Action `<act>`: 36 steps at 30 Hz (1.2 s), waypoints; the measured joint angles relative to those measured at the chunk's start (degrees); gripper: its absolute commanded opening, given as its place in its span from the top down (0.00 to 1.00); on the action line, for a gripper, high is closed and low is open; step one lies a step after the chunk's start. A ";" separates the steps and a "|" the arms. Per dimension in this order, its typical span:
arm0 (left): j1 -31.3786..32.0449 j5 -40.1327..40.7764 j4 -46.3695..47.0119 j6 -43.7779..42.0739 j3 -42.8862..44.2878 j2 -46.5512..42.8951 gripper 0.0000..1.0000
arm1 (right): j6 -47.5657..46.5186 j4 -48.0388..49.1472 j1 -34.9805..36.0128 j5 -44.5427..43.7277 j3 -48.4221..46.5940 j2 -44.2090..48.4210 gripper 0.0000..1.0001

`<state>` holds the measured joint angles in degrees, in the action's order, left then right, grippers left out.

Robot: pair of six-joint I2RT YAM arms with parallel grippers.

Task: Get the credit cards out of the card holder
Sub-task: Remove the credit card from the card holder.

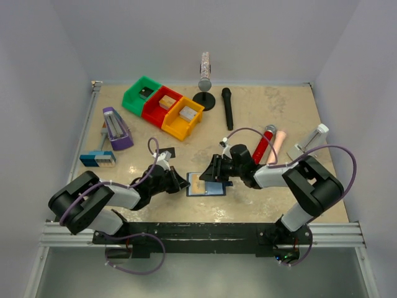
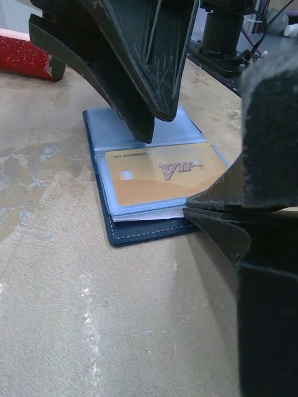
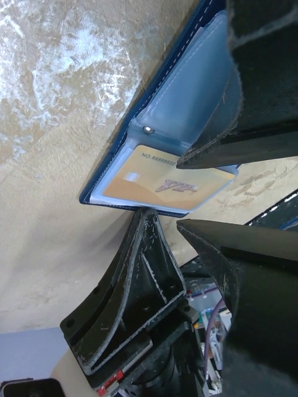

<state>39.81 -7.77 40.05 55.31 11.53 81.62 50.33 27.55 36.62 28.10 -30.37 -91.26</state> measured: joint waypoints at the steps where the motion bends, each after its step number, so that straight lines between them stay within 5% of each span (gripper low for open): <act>1: 0.00 0.00 0.17 0.13 0.00 0.15 1.00 | 0.02 0.17 0.00 0.09 0.00 -0.35 0.57; 36: 0.00 0.76 2.75 2.21 -0.17 1.86 1.00 | 1.05 4.11 -0.70 1.92 1.79 -2.93 0.58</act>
<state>39.81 -7.01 42.81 57.52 11.35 83.48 51.37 31.66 35.92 30.02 -28.58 -94.19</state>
